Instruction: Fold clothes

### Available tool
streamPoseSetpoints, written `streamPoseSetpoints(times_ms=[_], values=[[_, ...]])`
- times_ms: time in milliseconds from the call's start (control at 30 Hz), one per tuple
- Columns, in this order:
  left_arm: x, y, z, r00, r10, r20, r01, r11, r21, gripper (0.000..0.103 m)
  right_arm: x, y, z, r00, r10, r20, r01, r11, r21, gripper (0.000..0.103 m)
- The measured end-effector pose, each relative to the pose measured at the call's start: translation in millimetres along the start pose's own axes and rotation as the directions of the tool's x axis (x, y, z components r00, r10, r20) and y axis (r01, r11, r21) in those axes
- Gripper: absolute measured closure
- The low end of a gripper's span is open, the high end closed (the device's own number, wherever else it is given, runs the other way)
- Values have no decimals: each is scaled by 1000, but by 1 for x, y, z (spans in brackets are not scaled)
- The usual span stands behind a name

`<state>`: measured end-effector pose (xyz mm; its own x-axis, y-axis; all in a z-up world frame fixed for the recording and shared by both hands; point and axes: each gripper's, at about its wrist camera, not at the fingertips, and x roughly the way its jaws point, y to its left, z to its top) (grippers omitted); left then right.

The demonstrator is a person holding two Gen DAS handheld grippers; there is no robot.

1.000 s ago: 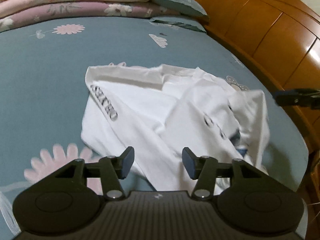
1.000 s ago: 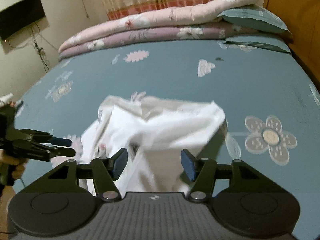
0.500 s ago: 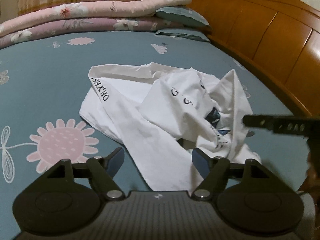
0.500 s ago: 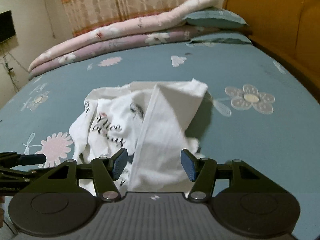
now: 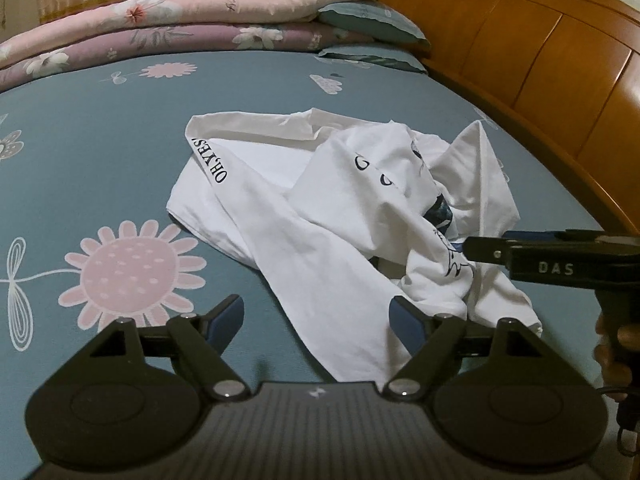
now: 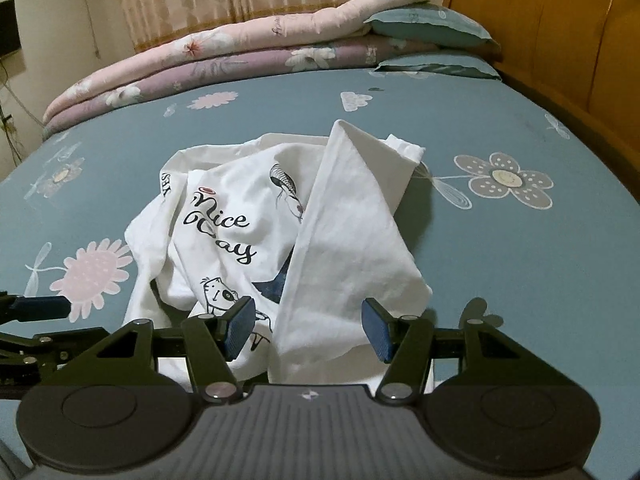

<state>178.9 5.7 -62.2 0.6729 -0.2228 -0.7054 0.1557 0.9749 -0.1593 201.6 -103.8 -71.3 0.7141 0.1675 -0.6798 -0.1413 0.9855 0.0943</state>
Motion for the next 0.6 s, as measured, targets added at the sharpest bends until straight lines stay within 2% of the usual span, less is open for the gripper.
streamPoseSetpoints(times_ms=[67,133,167,200,400,600], values=[[0,1,0,1000,-2,1,2,1000,0,23,4,3,1,1000,-23,-1,23,999,-23,40],[0,1,-1,1000,-5,2,5,1000,-1,23,9,5,1,998,-65,-2,65,996,-61,54],[0,2,-1,1000,-7,3,7,1000,-2,23,10,4,1,998,-68,-6,67,995,-78,78],[0,3,-1,1000,-9,5,9,1000,-4,23,10,1,1,998,-63,-14,61,994,-86,97],[1,8,0,1000,-16,9,16,1000,-26,23,-5,-27,9,992,-129,-2,127,978,-165,100],[5,7,0,1000,-23,-5,23,999,-26,23,-11,-77,31,968,-250,10,247,946,-210,102]])
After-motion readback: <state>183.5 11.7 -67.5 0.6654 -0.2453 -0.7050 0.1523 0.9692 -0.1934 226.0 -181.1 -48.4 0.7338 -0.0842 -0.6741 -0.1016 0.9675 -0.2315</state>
